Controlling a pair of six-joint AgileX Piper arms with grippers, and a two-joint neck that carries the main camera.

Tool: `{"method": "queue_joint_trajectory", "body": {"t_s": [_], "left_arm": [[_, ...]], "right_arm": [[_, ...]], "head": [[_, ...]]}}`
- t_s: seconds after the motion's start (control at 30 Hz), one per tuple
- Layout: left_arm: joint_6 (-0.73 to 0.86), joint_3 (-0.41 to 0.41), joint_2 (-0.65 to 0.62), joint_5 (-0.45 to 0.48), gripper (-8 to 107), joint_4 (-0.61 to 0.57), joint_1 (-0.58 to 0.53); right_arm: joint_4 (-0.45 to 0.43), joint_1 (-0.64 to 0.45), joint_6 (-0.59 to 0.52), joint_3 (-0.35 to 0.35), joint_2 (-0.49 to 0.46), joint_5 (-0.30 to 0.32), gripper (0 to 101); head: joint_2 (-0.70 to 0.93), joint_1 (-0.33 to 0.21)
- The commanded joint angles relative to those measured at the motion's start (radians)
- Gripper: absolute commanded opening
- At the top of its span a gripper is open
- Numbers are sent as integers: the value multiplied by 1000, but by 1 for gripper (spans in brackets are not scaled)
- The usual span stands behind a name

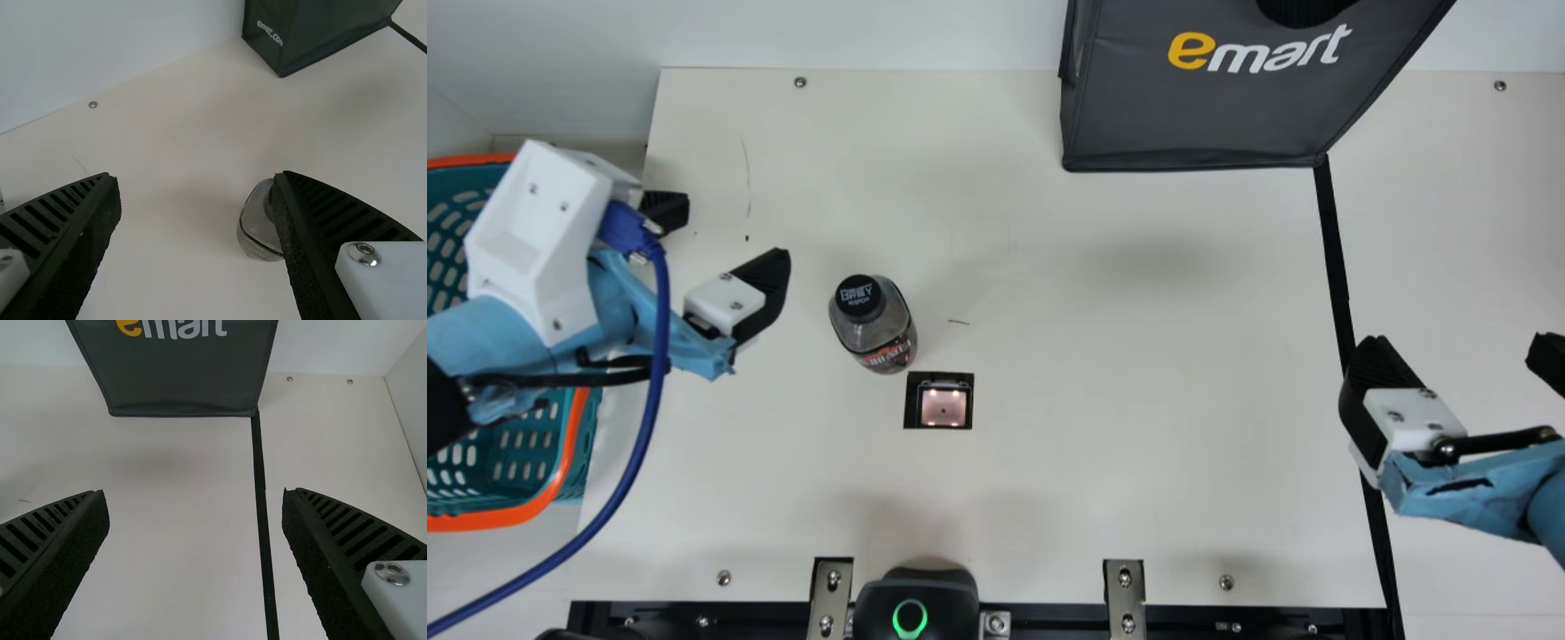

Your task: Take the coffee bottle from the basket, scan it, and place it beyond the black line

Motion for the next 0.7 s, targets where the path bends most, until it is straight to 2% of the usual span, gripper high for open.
{"method": "queue_joint_trajectory", "body": {"t_s": [0.0, 0.67], "left_arm": [[-45, 2, 3, -10, 90, 31, -32], [-472, 11, 78, -69, 90, 371, -285]], "right_arm": [[0, 0, 0, 0, 0, 0, 91], [0, 0, 0, 0, 0, 0, 91]], "head": [[-1, -17], [-1, -17]]}}
